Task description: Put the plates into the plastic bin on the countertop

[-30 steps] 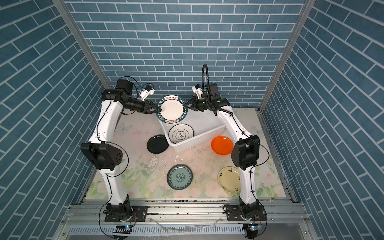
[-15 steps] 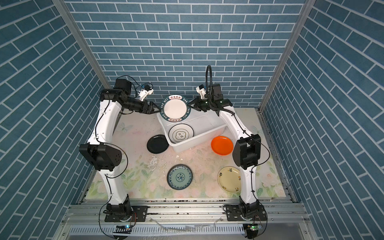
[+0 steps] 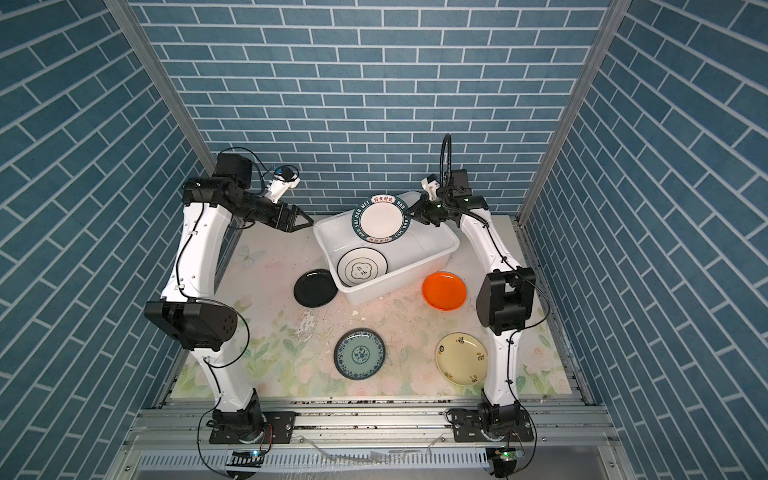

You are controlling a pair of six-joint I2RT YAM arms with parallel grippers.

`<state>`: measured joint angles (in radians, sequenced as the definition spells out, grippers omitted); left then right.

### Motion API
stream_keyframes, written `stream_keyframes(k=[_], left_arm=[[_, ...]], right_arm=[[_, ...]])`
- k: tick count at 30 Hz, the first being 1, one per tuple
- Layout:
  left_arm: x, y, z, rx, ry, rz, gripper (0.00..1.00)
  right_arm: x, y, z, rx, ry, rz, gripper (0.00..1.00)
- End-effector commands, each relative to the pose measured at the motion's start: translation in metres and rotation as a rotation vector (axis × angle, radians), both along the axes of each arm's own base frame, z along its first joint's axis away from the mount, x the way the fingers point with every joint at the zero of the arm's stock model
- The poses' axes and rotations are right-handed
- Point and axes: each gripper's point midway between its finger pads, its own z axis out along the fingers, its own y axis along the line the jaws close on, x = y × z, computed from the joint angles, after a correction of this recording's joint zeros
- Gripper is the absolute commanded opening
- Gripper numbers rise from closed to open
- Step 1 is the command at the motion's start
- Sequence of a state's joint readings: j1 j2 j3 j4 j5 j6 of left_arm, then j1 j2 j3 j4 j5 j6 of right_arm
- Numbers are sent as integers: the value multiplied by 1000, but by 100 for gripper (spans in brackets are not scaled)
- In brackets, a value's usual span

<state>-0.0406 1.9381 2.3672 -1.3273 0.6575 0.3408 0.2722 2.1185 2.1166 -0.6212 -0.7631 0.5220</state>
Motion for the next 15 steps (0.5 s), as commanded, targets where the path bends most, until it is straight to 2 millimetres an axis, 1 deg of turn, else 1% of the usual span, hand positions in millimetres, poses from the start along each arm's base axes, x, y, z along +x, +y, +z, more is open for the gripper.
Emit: stream_keyframes(k=[1,5,7,8,15], left_arm=[[8,15,4,113,-74,13,86],[12,16,6,104,-80,36,86],[13,13,5,78,-70,48,86],[13,12,5,69,-65,51,86],[5,9,4,66,-53,39,86]], right_arm=[[-1,10,-24,-30,5,44,0],[2,12,-42,-62,13,49,0],[1,14,-44,-78,7,56,0],[3,16,-63,-92,39,62,0],[2,22,-93,-142,66,89,0]])
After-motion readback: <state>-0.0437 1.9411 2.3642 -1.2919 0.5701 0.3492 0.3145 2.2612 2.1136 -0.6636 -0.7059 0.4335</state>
